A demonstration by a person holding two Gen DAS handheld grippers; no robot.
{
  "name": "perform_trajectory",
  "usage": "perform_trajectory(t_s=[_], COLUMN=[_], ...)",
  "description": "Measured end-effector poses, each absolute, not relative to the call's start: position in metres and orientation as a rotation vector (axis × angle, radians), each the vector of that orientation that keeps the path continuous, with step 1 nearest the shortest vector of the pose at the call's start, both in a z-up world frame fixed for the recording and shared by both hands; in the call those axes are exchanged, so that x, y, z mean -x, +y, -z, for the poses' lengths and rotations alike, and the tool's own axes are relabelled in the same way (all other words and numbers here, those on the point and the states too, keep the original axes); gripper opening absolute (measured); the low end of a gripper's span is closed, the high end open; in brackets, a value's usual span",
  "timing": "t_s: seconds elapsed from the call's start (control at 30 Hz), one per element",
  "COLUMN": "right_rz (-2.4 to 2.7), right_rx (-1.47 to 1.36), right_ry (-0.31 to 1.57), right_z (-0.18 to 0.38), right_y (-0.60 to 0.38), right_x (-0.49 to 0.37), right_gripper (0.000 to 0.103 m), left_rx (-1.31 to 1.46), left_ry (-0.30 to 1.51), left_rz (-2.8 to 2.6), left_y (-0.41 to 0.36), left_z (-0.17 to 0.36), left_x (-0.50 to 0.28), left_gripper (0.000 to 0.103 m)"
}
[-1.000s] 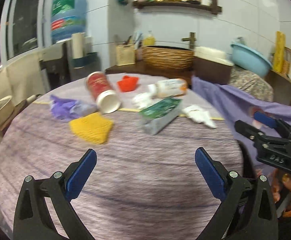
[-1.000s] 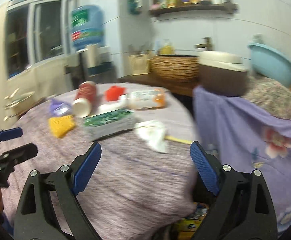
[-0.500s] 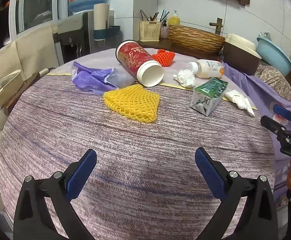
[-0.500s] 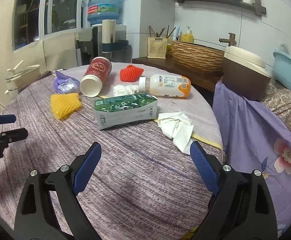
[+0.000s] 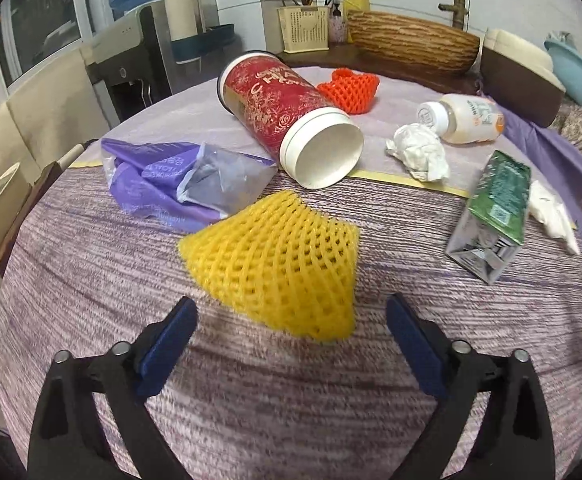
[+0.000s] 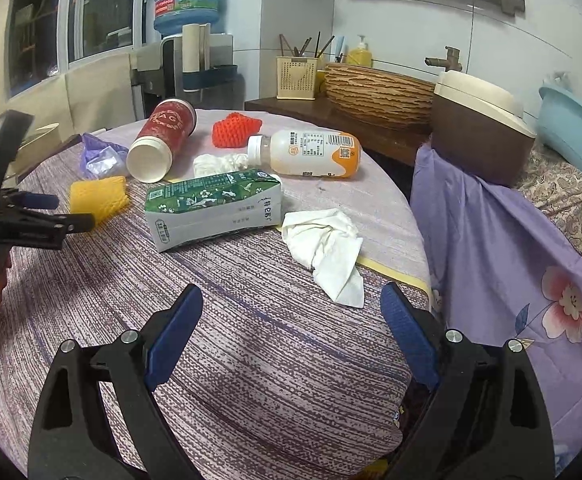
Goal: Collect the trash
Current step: 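Grasp the yellow foam fruit net with the left gripper and lift it, then grasp the white tissue with the right gripper while the left gripper holds the net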
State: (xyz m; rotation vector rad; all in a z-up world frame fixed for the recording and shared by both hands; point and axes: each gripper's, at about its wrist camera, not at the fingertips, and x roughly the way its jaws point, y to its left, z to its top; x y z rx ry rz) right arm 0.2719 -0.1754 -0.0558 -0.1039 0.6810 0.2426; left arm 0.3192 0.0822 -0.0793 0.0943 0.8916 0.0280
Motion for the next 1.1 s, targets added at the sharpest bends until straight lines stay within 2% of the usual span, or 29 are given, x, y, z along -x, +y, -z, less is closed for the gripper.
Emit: perform_trajectory(t_s=[0.07,0.1,0.17,0.3,0.53,0.97,1.1], right_rz=[-0.241,-0.240,-0.237,-0.234,-0.242,-0.215,-0.219], right_rx=[0.105,0.104,0.100,0.093,0.105,0.110,0.110], right_ry=[0.681,0.681,0.681,0.681,0.676,0.737,0.778], right_z=[0.056,0.056,0.056,0.057,0.059,0.069,0.079], right_y=[-0.176,-0.176,-0.178,-0.182,-0.182,-0.193,-0.192], right_x=[-0.273,-0.273,-0.275,-0.277,-0.285,-0.326,-0.344], right_gripper=[0.089,0.089,0.089,0.089,0.089,0.089,0.081], left_rx=[-0.104,-0.102,-0.082,-0.045,0.030,0.087,0.077], left_ry=[0.905,0.915,0.912,0.887,0.842,0.708,0.694], left_rz=[-0.030,-0.030,-0.033,-0.049,-0.029,0.025,0.031], left_y=[0.082,0.082,0.085,0.094,0.103,0.094,0.090], left_z=[0.083,0.085,0.087,0.083,0.069,0.042,0.042], left_x=[-0.326,-0.328,-0.327,-0.321,-0.301,-0.232,-0.219], left_gripper=[0.080,0.068,0.061,0.024,0.019,0.019,0.019])
